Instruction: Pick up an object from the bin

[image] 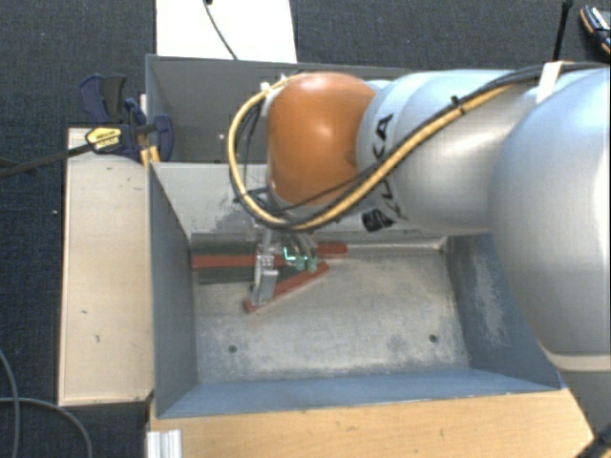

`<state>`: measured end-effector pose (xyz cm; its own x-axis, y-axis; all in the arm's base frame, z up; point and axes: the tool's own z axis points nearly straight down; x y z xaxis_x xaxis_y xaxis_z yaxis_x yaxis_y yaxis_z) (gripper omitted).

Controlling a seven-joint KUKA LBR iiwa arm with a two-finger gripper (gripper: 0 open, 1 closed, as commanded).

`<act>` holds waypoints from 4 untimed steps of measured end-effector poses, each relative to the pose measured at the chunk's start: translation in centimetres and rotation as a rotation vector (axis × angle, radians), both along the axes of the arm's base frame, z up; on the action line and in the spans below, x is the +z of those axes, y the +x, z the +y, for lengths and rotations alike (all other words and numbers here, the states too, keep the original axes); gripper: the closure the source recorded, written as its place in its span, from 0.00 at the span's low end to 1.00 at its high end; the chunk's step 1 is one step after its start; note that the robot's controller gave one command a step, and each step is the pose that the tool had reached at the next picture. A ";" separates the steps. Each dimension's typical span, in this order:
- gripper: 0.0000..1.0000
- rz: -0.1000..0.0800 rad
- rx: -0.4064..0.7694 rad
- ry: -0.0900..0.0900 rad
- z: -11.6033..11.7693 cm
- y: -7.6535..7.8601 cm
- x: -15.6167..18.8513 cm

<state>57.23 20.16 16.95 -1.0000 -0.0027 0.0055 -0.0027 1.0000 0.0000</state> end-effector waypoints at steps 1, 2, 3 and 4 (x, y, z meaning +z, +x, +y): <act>0.00 -0.008 -0.006 0.001 -0.1 0.2 0.4; 0.00 -0.010 0.085 0.002 -4.8 1.6 -4.9; 0.00 -0.008 0.175 0.001 -6.3 1.8 -5.4; 0.00 -0.011 0.013 0.002 -5.3 1.8 -4.4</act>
Offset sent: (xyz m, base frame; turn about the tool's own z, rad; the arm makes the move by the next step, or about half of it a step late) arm 0.0163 -0.0560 -0.0593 -0.0952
